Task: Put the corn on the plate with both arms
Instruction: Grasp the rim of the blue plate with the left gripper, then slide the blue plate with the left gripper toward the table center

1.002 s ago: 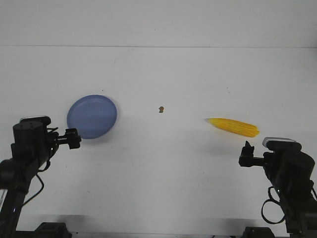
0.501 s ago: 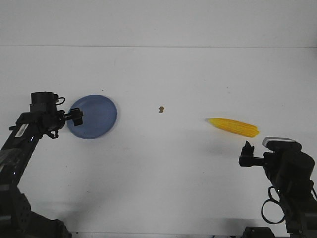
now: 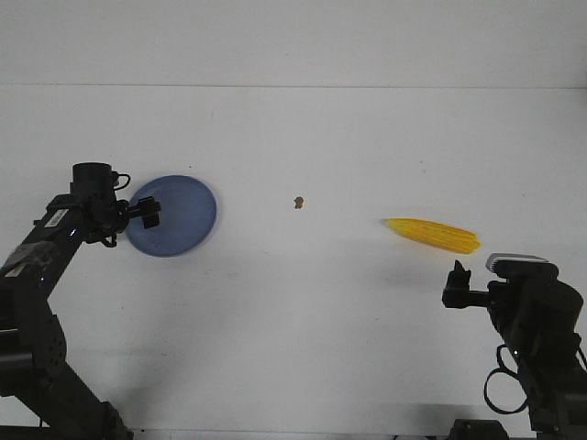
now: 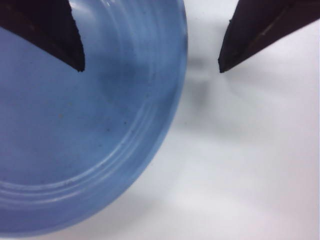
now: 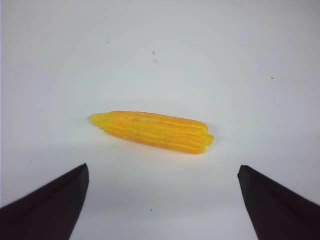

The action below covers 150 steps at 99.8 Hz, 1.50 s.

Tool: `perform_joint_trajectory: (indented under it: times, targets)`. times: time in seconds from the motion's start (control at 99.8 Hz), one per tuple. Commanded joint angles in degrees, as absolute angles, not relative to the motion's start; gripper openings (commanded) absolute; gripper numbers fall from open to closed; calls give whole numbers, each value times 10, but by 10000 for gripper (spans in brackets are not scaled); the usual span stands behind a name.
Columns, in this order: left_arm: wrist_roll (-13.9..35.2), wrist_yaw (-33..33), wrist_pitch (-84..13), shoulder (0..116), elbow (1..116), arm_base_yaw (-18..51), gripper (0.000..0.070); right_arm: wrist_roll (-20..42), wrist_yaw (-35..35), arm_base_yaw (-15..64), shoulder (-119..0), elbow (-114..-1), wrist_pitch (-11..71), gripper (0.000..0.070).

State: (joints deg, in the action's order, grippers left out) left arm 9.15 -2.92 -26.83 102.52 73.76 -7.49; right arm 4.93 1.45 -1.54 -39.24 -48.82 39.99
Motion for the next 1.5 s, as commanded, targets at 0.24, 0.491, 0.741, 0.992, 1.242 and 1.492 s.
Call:
perform_joint_trajectory:
  times: [0.24,0.491,0.741,0.992,1.242,1.492]
  targets:
    - [95,-29,-264,1044,748,-79,545,51,15,-15,-394,-495,394,629]
    - [95,-29,-269,1068,748,-79,543,51,15,-15,-394,-495,394,629]
    - [95,-30,-271,1070,748,-79,20,51,15,-15,-394,-495,394,628]
    - [95,-106,-267,1056,748,-83,7,51,15,-15,-394,-495,394,628]
    - [95,-241,-270,1003,748,-79,7,51,15,-15,-394,-495,394,628]
    - [92,-283,-302,956,748,-29,7,51,15,-15,-394,-495,394,628]
